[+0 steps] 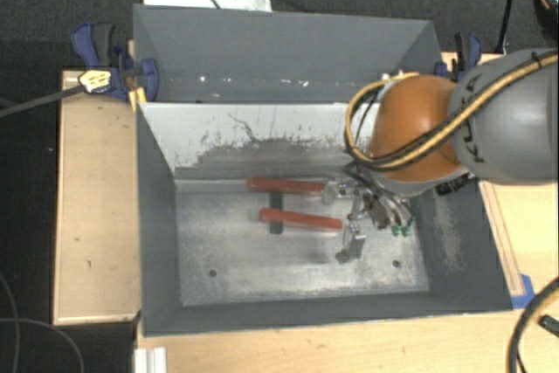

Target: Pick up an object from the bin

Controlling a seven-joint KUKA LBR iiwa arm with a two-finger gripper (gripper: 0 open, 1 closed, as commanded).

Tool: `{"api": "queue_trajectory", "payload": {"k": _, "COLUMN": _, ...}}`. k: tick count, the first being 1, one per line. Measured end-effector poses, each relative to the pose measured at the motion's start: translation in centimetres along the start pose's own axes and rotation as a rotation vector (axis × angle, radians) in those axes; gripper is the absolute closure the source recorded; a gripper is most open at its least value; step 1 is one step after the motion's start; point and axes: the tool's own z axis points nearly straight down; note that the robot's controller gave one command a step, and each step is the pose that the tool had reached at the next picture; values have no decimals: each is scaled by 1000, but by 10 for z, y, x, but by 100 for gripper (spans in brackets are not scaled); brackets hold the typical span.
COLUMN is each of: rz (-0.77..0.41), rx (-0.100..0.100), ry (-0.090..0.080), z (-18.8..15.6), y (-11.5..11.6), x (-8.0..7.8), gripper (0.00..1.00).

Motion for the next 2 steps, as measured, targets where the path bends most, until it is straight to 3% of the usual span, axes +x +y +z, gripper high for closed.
{"api": "queue_trajectory", "payload": {"k": 1, "rz": -68, "rx": 1, "ry": -15, "z": 37, "y": 15, "x": -48, "gripper": 0}}
{"api": "queue_trajectory", "payload": {"k": 2, "rz": -64, "rx": 1, "ry": -21, "z": 32, "y": 15, "x": -49, "gripper": 100}}
